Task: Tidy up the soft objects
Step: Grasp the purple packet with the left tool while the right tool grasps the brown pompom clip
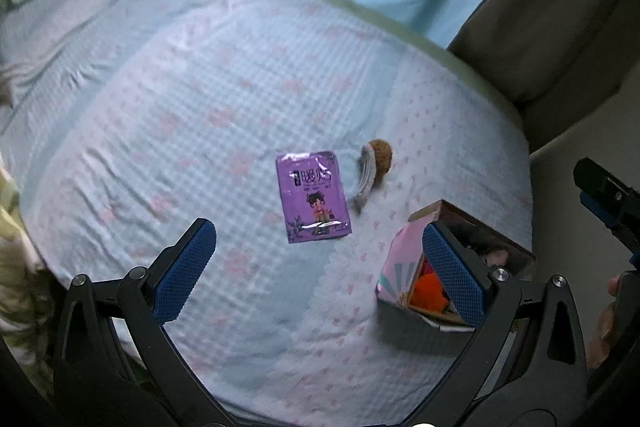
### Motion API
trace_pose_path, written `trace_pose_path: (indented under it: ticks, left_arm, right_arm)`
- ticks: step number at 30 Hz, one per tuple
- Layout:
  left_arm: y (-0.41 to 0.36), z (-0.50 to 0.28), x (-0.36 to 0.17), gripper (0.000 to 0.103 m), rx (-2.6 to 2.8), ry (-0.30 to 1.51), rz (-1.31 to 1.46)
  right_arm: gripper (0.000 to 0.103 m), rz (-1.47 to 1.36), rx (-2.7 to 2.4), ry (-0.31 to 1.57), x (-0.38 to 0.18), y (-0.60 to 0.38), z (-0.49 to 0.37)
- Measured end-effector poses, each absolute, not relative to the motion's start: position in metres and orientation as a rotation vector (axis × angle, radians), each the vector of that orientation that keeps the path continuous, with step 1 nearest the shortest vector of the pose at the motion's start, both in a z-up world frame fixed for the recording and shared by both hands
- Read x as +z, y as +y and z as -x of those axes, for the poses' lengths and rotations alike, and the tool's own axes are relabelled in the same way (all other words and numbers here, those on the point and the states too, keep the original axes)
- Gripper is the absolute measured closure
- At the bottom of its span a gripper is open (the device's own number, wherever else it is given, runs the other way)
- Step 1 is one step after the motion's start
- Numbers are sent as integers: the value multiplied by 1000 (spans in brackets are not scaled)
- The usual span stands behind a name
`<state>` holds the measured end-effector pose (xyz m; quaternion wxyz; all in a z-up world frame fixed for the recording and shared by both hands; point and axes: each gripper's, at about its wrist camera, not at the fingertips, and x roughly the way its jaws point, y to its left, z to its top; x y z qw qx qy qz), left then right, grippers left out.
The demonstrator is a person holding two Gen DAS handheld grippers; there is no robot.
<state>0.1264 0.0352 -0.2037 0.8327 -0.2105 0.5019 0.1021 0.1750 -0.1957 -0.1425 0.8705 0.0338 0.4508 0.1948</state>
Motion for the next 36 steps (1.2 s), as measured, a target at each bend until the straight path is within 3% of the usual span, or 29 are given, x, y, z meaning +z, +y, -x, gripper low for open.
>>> trace_pose_path:
  ticks: [13, 25, 30, 36]
  left_arm:
    - [44, -231, -361, 0, 265, 1261, 564]
    - [33, -281, -452, 1, 307, 1326, 540]
    - [23, -298, -476, 1, 313, 1350, 508]
    - [4, -310, -492, 1, 346, 1370, 383]
  right_arm:
    - [1, -15, 484, 1163, -265, -140, -298]
    - [8, 30, 525, 1349, -382, -102, -372]
    - [21, 44, 519, 1436, -423, -91, -394]
    - [45, 86, 514, 1492, -452, -80, -402]
